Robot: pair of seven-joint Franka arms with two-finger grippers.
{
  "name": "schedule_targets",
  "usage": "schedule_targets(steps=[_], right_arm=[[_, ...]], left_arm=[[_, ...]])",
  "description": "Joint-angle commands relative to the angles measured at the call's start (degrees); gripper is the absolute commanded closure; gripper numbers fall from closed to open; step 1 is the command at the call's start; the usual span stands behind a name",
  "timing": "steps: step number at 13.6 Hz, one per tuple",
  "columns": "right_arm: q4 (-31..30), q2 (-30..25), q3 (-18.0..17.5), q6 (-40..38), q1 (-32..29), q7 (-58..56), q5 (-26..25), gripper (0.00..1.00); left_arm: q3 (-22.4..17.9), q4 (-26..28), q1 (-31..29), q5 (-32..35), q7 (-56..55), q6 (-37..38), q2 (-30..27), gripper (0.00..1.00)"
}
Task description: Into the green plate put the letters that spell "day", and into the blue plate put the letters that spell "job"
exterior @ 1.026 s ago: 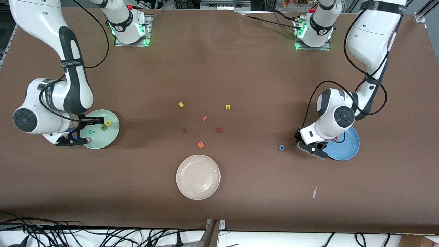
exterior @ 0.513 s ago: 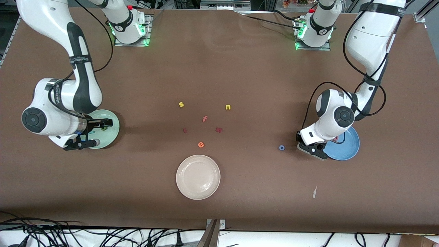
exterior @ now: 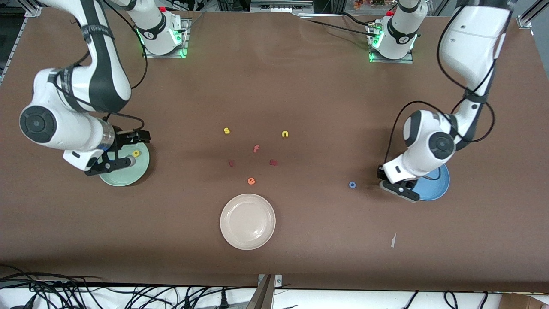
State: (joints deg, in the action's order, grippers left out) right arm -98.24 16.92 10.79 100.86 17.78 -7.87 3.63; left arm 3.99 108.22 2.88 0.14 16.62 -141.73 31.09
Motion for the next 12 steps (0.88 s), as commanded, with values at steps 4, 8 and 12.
schedule_targets(steps=[4,8,12], right_arm=[[-1.1,-11.7,-12.6,-4.7,-12.2,3.5,-8.6,0.00],[0.7,-15.9,-13.5,-5.3,-17.2,2.9,-8.1,0.00],[2.7,-15.9,-12.3,-8.0,-17.9,3.1,-5.7,0.00]], left_arm=[[-1.3,2.5,-6.5,-1.2,13.0,5.1,-5.3,0.31],[-1.1,2.0,-3.9,-1.4,9.7,4.9,-3.9,0.20],[0.1,-0.9,3.9,-7.8,-1.3,2.0,-0.3,0.26]])
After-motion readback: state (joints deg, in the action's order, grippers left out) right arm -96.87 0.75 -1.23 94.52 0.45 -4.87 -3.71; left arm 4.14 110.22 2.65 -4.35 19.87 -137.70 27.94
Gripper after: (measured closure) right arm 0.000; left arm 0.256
